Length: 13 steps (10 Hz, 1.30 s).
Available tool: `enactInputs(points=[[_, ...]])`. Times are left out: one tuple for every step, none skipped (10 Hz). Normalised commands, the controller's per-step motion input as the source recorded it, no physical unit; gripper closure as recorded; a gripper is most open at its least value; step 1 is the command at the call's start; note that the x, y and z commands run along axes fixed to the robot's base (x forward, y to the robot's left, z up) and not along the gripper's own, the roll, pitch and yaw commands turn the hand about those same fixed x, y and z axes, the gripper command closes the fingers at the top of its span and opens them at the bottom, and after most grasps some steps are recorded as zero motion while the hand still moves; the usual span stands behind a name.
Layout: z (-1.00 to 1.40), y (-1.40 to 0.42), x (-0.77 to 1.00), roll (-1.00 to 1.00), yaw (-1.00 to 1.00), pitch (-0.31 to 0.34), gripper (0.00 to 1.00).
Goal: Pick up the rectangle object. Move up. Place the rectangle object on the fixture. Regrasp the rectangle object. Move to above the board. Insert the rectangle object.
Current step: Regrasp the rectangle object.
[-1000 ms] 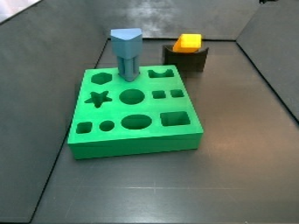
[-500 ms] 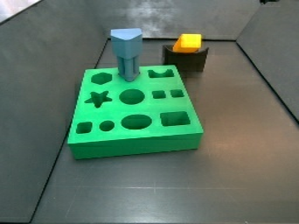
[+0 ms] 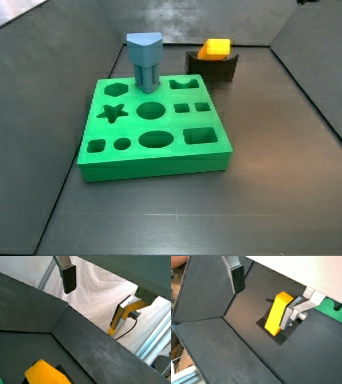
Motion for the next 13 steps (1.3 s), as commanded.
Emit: enactInputs(points=[[-0.02,-0.05,0.22,0.13,0.10,0.070,0.00],[-0.02,-0.05,0.22,0.13,0.10,0.070,0.00],[-0.02,-0.05,0.22,0.13,0.10,0.070,0.00],[-0.02,-0.05,0.22,0.13,0.10,0.070,0.00],[-0.02,-0.05,0.22,0.13,0.10,0.071,0.00],[-0.02,-0.05,0.22,0.13,0.10,0.071,0.00],[-0.02,-0.05,0.22,0.13,0.10,0.071,0.00],[-1.00,0.05,0.09,0.20,0.09,0.064,0.00],[-1.00,0.05,0.09,0.20,0.09,0.062,0.00],[-1.00,0.04,0.09,0.18,0.12,0.048,0.00],[-1.00,0.03,0.09,0.15,0.12,0.048,0.00],[-1.00,0.02,0.10,0.11,0.12,0.033,0.00],[-1.00,0.02,0.11,0.10,0.12,0.024,0.00]])
